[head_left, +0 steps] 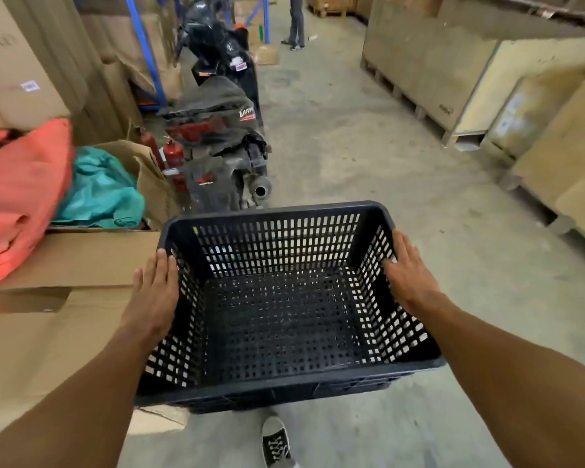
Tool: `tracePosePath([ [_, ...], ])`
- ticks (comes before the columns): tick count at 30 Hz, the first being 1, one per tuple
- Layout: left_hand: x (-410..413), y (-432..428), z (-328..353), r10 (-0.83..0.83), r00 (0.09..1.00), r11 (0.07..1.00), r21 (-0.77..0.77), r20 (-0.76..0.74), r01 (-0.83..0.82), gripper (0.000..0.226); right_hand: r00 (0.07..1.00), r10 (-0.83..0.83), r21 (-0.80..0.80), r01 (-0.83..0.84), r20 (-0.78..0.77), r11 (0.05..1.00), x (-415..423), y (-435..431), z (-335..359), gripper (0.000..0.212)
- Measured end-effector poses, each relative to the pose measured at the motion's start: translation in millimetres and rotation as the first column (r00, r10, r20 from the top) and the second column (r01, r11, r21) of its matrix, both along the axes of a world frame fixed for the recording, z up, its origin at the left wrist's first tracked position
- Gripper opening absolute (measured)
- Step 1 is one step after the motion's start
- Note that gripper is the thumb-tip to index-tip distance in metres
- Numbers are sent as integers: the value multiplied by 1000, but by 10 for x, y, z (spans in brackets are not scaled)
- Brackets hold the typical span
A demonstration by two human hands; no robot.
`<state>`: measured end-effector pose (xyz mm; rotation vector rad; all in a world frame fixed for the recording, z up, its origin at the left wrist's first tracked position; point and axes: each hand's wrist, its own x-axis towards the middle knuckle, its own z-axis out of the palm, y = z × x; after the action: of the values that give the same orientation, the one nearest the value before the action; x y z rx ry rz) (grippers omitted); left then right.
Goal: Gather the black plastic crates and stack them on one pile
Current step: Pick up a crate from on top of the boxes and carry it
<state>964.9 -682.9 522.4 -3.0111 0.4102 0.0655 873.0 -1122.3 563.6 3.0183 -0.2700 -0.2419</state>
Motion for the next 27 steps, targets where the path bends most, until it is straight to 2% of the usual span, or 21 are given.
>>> tracePosePath([
  [4, 459, -55, -162, -10, 1000, 1000, -11, 30, 11, 87, 1000, -1, 19, 0, 20, 1000, 489, -59, -188, 30],
  [11, 885, -139, -522, -2, 999, 997, -80, -33, -1, 79, 1000, -16, 23, 16, -18, 1000, 932, -154, -637, 36],
  [18, 852, -178, -834, 51, 988, 997, -43, -145, -58, 79, 997, 2, 58, 2, -76, 998, 1093, -246, -922, 35],
  [24, 857, -222, -913, 24, 992, 995, -95, -124, -36, 87, 998, -15, 88, 21, -61, 996, 1115, -289, -1081, 36],
  [27, 880, -257, -907, 64, 989, 988, -128, -131, -81, 86, 998, -11, 70, 15, -68, 997, 1217, -321, -1098, 40],
])
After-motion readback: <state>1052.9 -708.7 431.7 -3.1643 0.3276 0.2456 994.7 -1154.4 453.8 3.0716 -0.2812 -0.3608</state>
